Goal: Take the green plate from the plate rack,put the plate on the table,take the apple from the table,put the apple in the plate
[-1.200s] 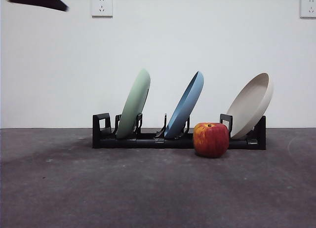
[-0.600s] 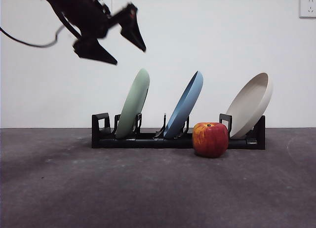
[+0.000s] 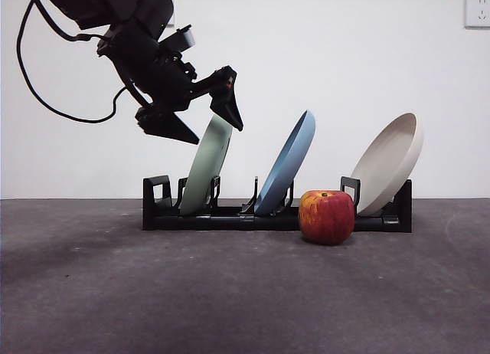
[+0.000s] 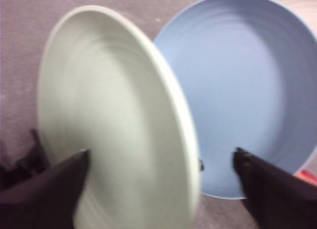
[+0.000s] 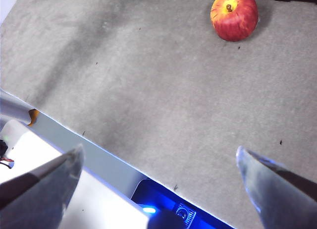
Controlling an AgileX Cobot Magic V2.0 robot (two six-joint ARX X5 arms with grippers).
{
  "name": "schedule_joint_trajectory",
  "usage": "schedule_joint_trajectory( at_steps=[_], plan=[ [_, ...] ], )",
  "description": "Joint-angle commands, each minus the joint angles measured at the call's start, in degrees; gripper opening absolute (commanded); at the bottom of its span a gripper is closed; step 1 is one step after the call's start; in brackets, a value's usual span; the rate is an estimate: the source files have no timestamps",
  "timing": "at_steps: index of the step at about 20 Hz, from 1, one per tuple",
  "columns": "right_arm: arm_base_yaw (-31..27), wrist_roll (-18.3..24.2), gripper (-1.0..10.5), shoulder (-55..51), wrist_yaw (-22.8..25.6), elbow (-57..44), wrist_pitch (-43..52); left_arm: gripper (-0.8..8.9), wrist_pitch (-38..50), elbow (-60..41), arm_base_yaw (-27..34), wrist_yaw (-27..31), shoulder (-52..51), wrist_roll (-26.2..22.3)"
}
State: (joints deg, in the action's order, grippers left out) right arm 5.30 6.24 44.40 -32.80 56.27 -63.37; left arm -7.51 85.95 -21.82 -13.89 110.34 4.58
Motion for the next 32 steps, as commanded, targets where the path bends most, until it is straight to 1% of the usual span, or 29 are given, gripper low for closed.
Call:
schedule_joint_trajectory(
  at_steps=[1, 3, 6, 8, 9, 17, 22, 25, 26, 28, 29, 30, 32],
  plan=[
    [0.13, -0.37, 6.3, -0.04, 0.11, 0.15, 0.28, 1.16, 0.04, 0.13, -0.22, -0.04, 0.20, 0.35],
    [0.13, -0.37, 6.3, -0.04, 0.11, 0.15, 0.26, 0.58, -0.92, 0.13, -0.37, -0.15, 0.20, 0.35],
    [0.13, -0.37, 6.3, -0.04, 0.11, 0.15, 0.26, 0.58, -2.19, 0.13, -0.37, -0.96, 0.17, 0.37],
    [0.13, -0.35, 6.3, -0.04, 0.11, 0.15, 0.28, 0.51, -2.34, 0.13, -0.31, -3.98, 0.17, 0.37],
    [0.13, -0.35, 6.3, -0.04, 0.11, 0.15, 0.26, -0.19, -2.40, 0.13, -0.31, -4.59, 0.17, 0.37],
    [0.13, -0.22, 6.3, -0.04, 0.11, 0.15, 0.28, -0.08, -2.75, 0.20, -0.59, -4.44, -1.73, 0.39],
    [0.13, -0.20, 6.3, -0.04, 0.11, 0.15, 0.28, -0.08, -3.76, 0.70, -0.57, -4.35, -6.23, 0.35],
    [0.13, -0.17, 6.3, -0.04, 0.09, 0.15, 0.28, -0.08, -6.62, 0.72, -0.68, -4.35, -10.54, -0.35],
    [0.13, -0.17, 6.3, -0.04, 0.07, 0.15, 0.31, -0.08, -8.28, 0.72, -0.81, -4.35, -12.20, -1.33],
    [0.13, -0.20, 6.3, -0.04, 0.09, 0.15, 0.28, -0.08, -13.44, 0.72, -2.23, -4.11, -16.33, -5.46],
    [0.13, -0.20, 6.3, -0.04, 0.09, 0.15, 0.28, -0.08, -17.07, 0.72, -3.28, -2.84, -18.82, -7.96],
    [0.13, -0.20, 6.3, -0.04, 0.09, 0.15, 0.31, -0.08, -20.13, 0.72, -4.48, -0.59, -20.90, -9.70],
    [0.13, -0.22, 6.3, -0.04, 0.09, 0.15, 0.31, -0.08, -27.08, 0.72, -8.50, 5.92, -25.05, -13.92]
  ],
)
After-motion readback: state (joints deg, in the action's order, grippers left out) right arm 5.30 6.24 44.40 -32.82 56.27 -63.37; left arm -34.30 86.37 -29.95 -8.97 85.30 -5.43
